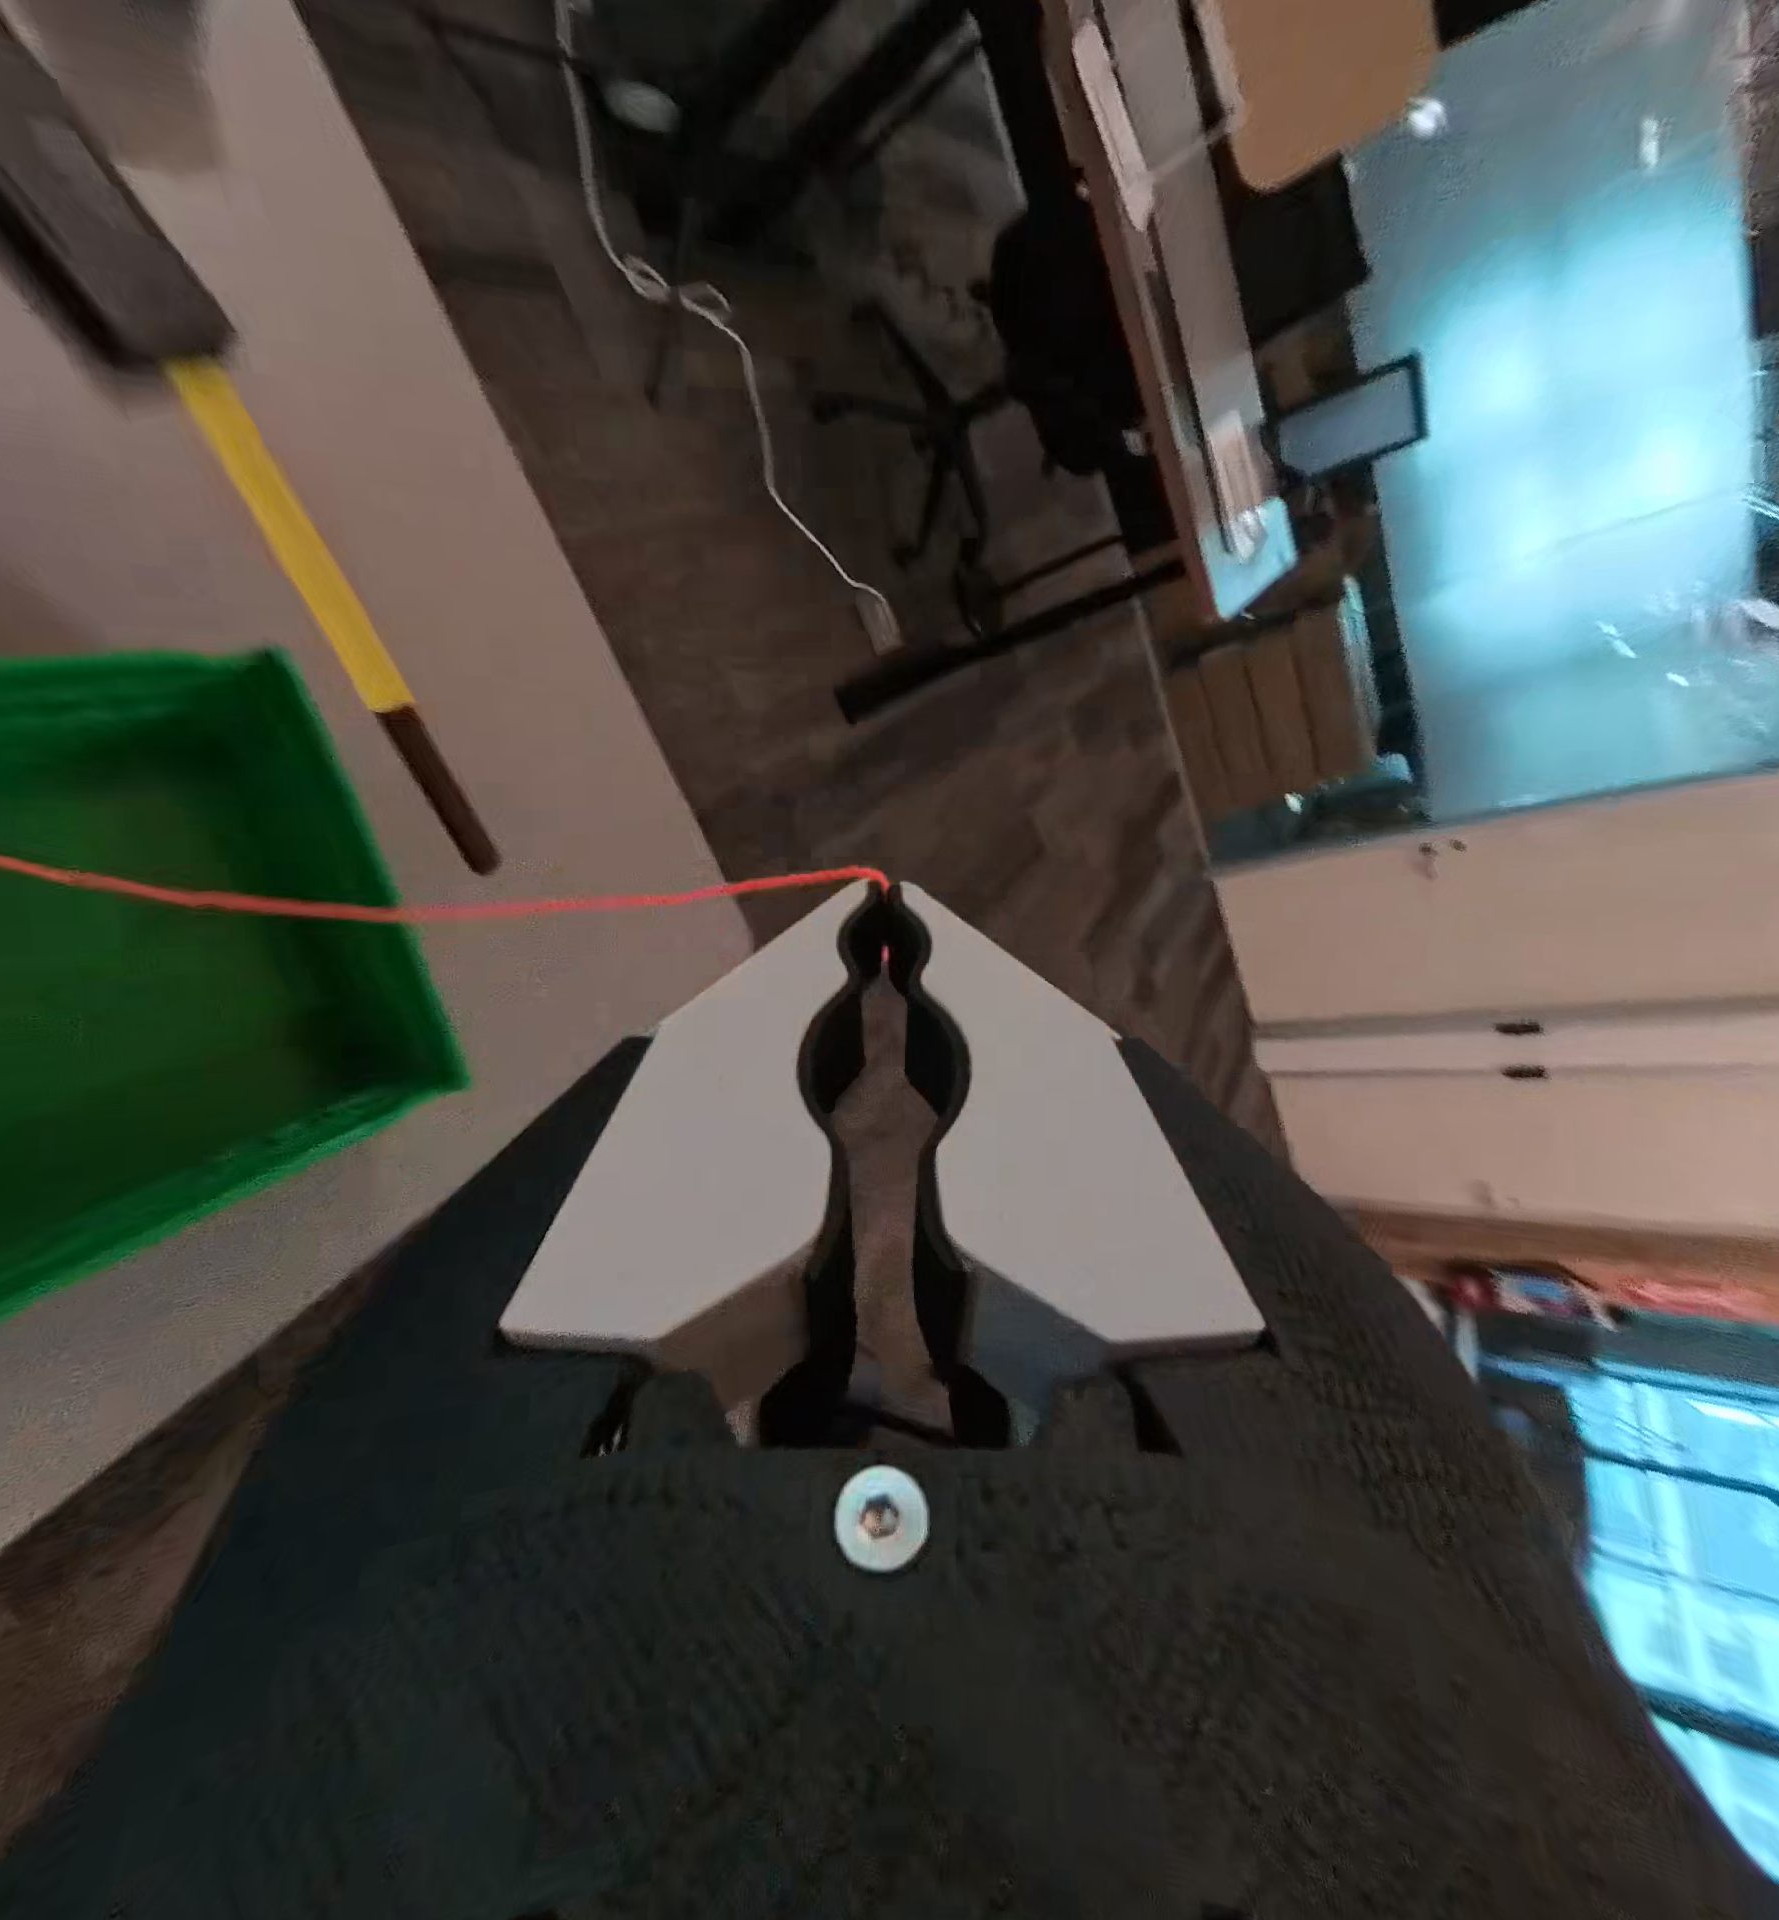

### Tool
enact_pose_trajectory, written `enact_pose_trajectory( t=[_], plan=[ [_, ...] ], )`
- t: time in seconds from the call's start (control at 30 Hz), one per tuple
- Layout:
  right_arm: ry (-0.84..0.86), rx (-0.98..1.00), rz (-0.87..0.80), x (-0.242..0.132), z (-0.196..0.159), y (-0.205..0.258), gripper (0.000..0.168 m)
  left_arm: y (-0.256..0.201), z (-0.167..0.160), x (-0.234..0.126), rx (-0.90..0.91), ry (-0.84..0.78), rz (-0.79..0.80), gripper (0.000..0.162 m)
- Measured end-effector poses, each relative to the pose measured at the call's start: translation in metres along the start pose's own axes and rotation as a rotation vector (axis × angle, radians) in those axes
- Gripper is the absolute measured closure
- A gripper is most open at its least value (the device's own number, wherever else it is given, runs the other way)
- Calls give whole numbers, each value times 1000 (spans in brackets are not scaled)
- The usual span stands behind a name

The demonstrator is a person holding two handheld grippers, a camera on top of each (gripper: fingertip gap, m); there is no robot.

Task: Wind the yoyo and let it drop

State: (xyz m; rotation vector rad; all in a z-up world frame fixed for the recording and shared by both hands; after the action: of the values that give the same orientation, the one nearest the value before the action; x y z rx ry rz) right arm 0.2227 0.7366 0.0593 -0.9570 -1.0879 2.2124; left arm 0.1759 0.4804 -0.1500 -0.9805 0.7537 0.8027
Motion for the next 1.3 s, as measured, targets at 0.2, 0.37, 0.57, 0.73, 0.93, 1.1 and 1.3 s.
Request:
enact_pose_trajectory(
  t=[0.2,0.37,0.57,0.73,0.93,1.1,1.3],
  plan=[
    [139,-113,-359,33,-30,-83,168,-4,-32,-45,-25,-345,-74,4],
    [153,-73,-436,18,-35,-127,168,-10,1,-96,80,-863,-35,5],
    [1,25,-556,-52,6,-157,168,5,37,-82,215,-803,324,3],
    [-85,69,-555,-95,32,-165,168,-52,92,-73,475,-892,82,3],
    [28,45,-646,-86,1,-207,168,-110,106,-56,768,-835,-125,3],
    [125,97,-722,-72,-41,-251,168,-130,108,-53,803,-846,-205,3],
    [119,169,-757,-59,-59,-265,168,-137,114,-82,767,-1037,-290,3]
  ],
)
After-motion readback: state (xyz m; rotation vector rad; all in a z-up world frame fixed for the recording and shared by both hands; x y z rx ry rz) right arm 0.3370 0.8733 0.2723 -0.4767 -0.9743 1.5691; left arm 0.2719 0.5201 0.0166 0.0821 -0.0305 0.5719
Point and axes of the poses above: each gripper's, where its closed fingertips meet, x out along the fingers, z out of its top, y = z × x across the jaws, the point moved 1 cm from there along -x, back along the fingers, and after that the axes turned 7 degrees about -z, right-handed, at the moved point
